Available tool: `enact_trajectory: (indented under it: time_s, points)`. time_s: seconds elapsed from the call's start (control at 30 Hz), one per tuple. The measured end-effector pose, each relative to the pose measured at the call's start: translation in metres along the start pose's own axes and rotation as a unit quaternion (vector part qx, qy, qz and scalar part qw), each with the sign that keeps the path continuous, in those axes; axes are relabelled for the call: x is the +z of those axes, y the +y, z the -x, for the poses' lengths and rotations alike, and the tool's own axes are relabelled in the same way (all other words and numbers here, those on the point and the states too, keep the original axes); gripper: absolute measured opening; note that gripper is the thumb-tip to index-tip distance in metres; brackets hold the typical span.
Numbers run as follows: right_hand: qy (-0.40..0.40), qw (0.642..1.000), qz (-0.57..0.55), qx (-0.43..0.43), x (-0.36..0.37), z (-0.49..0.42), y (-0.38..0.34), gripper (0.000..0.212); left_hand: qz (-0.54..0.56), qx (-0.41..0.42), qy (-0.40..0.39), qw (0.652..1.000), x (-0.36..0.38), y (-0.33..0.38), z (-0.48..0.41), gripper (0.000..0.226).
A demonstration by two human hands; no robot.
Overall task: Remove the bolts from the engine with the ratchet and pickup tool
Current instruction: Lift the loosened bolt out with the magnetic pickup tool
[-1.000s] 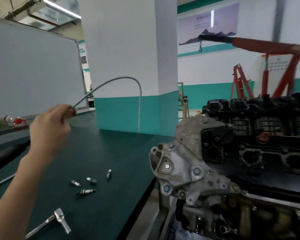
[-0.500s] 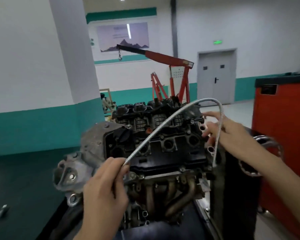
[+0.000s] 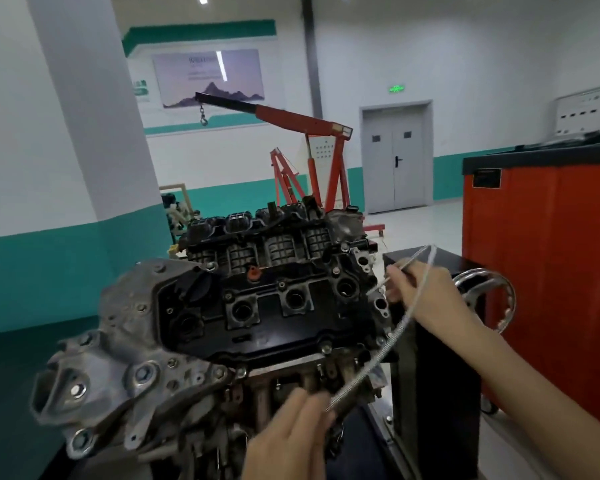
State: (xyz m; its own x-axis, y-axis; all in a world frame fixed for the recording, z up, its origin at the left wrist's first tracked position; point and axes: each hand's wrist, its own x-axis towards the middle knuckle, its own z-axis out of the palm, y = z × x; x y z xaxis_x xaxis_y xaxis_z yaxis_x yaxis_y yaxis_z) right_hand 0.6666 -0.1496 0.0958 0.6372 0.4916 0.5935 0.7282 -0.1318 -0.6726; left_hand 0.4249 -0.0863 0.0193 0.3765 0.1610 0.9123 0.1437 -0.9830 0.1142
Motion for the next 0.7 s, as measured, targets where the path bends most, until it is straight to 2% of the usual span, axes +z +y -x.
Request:
enact_trajectory:
  time_s: [0.07,0.13,0.23,0.37,0.47,0.53,0.57,0.7]
  points:
    - [0.017,0.998,-0.044,-0.037,0.006,-0.010,0.006,0.014,0.051,-0.004,-0.073,0.996,0.010,0.006,0.007,0.009]
    - [0.014,0.997,-0.036,-0.072,0.016,-0.019,0.012,0.014,0.128,-0.029,-0.145,0.981,0.020,0.007,0.007,0.010]
    - [0.000,0.995,-0.040,-0.090,0.028,-0.027,0.017,0.017,0.262,-0.123,-0.254,0.923,0.035,0.010,-0.001,0.008]
    - [-0.017,0.996,-0.031,-0.084,0.043,-0.036,0.021,0.022,0.306,-0.155,-0.293,0.893,0.066,0.018,-0.011,0.009]
    - [-0.049,0.997,-0.002,-0.057,0.054,-0.039,0.023,0.022,0.382,-0.200,-0.331,0.839,0.087,0.015,-0.022,0.007]
    - [-0.050,0.998,0.009,-0.049,0.058,-0.038,0.025,0.023,0.433,-0.244,-0.314,0.809,0.099,0.005,-0.035,0.012]
    - [-0.047,0.997,0.017,-0.051,0.059,-0.037,0.025,0.023,0.437,-0.269,-0.286,0.809,0.105,-0.003,-0.043,0.013]
    - [-0.044,0.995,0.053,-0.073,0.059,-0.038,0.023,0.025,0.378,-0.333,-0.177,0.846,0.122,-0.036,-0.067,0.016]
